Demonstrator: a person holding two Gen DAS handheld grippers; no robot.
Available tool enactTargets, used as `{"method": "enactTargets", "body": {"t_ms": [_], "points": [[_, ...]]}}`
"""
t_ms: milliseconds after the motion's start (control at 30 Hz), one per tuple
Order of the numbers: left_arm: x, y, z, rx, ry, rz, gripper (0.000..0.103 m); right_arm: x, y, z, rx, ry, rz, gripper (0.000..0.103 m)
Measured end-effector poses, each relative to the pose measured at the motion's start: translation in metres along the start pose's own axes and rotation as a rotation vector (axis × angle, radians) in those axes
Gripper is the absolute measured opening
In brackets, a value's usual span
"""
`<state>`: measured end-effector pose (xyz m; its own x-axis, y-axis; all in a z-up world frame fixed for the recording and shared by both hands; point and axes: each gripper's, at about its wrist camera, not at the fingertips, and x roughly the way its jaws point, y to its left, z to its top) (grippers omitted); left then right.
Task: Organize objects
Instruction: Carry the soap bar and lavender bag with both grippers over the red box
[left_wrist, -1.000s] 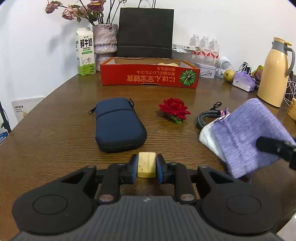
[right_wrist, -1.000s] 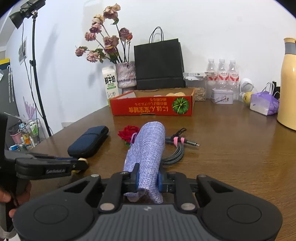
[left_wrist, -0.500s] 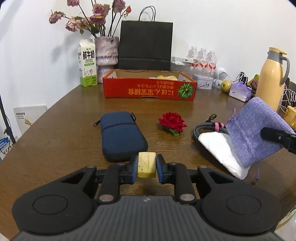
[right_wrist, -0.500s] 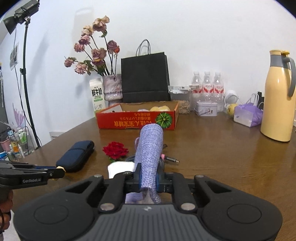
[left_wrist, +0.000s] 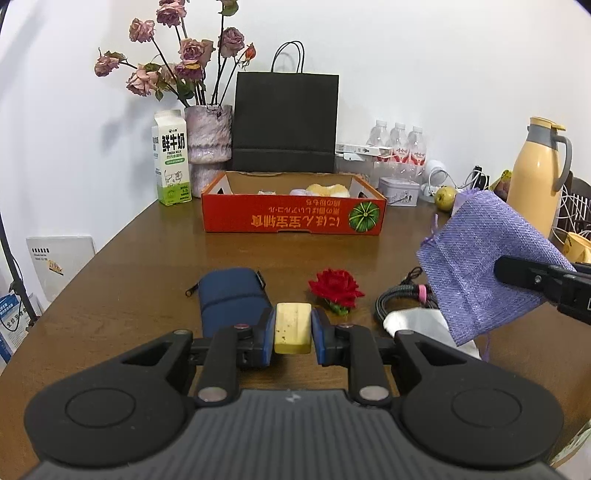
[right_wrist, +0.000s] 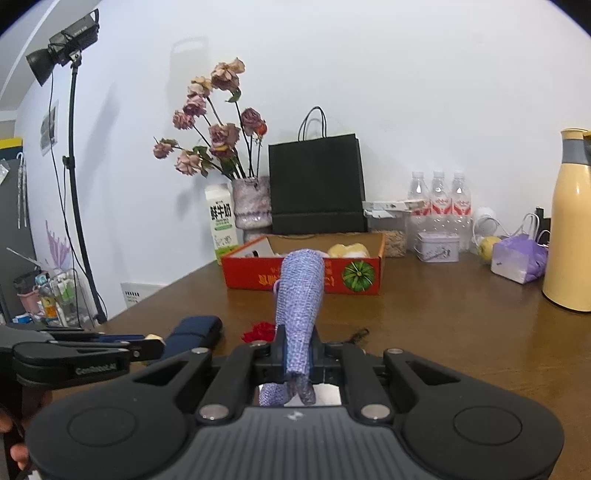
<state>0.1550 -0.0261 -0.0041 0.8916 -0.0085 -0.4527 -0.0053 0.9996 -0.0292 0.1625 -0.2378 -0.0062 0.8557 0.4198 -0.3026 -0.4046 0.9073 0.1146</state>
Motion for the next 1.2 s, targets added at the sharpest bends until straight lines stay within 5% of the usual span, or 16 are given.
{"method": "enactTargets", "body": {"t_ms": [1200], "points": [[0.083, 0.024, 0.101, -0.034, -0.086, 0.021, 0.021, 0.107, 0.017, 0.073, 0.002, -0.064, 0.079, 0.008]]}}
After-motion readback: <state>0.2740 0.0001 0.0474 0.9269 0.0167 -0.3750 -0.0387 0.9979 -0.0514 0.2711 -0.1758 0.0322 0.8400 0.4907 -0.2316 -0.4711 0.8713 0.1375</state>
